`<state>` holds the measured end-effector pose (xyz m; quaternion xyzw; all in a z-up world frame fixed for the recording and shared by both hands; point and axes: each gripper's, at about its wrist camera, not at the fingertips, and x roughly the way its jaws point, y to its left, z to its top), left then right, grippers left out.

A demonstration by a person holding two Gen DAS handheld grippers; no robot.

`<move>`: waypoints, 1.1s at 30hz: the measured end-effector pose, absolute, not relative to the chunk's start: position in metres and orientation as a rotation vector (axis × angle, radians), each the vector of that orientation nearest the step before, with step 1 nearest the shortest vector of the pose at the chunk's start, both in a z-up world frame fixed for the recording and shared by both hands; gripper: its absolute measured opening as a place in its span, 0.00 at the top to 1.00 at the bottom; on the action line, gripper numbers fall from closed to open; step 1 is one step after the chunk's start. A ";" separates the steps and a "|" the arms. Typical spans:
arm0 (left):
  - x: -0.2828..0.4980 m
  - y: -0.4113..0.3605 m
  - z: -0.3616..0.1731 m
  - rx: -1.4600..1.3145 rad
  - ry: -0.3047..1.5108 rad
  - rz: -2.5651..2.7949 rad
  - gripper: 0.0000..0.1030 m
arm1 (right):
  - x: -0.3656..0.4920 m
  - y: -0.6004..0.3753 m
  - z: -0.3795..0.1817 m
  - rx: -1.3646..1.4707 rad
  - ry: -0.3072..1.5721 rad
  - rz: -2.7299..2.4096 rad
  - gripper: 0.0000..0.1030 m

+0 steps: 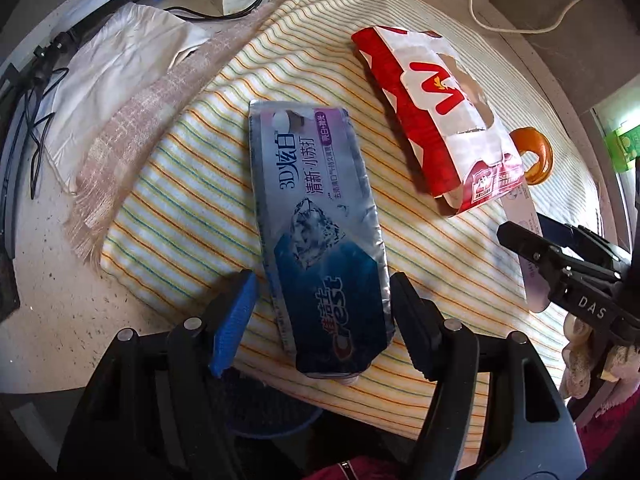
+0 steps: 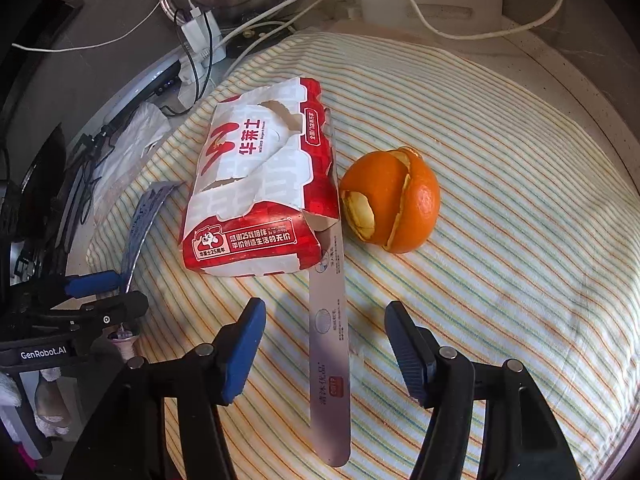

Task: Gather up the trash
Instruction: 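Grasp the Crest toothpaste tube with the left tool while the right tool grasps the clear plastic strip, then lift the tube and strip and carry both down over the wastebasket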

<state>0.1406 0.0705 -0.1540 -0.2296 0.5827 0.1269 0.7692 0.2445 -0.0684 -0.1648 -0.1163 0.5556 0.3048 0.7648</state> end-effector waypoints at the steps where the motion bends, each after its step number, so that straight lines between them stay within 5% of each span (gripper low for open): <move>1: 0.140 0.072 -0.154 -0.511 1.255 0.279 0.36 | 0.245 -0.068 -0.166 -0.262 1.207 0.662 0.41; 7: 0.139 0.078 -0.149 -0.570 1.213 0.245 0.42 | 0.247 -0.069 -0.165 -0.274 1.203 0.659 0.74; 16: 0.143 0.087 -0.127 -0.587 1.144 0.213 0.43 | 0.241 -0.088 -0.152 -0.163 1.168 0.674 0.86; 17: 0.144 0.088 -0.125 -0.585 1.137 0.212 0.43 | 0.240 -0.090 -0.149 -0.156 1.157 0.671 0.95; 33: 0.122 0.102 -0.093 -0.592 1.051 0.204 0.43 | 0.224 -0.119 -0.100 -0.027 1.048 0.672 0.95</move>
